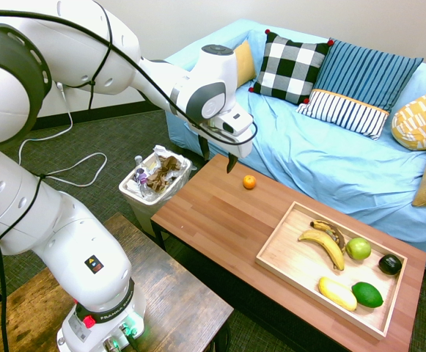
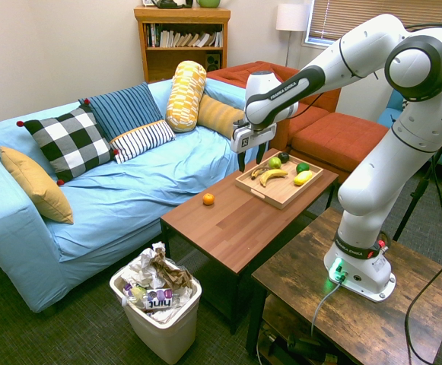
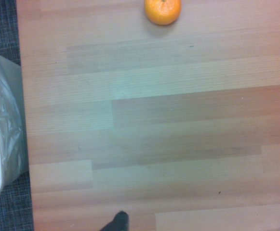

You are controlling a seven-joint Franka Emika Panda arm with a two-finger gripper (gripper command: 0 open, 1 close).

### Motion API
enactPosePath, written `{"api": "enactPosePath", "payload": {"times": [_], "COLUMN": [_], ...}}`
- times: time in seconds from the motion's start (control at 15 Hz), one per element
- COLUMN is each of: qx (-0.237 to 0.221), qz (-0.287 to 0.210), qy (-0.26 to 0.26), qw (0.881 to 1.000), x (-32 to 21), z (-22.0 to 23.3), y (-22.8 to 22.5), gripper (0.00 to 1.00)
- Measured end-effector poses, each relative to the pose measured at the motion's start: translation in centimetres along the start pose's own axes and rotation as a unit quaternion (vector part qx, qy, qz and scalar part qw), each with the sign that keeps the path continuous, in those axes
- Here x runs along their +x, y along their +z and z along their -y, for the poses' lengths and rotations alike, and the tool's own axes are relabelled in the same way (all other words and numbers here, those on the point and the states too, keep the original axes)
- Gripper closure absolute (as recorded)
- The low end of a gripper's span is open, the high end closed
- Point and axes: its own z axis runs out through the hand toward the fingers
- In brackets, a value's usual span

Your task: Put the tangerine in the tray

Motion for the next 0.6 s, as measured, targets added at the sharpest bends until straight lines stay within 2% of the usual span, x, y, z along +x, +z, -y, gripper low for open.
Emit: {"api": "enactPosePath", "payload": {"times": [0.2,0.4,0.6], "qx": [0.003,0.018,0.018], "qz": [-0.001,-0.012,-0.032], "qy": [0.001,0.010,0.038], "qw": [1.000,1.000,0.999], "x": [0.5,2.3,4.3], "z": [0.4,3.0,6.9], "y": [-0.1,0.4,4.3], "gripper": [0.00,0.00,0.00]}}
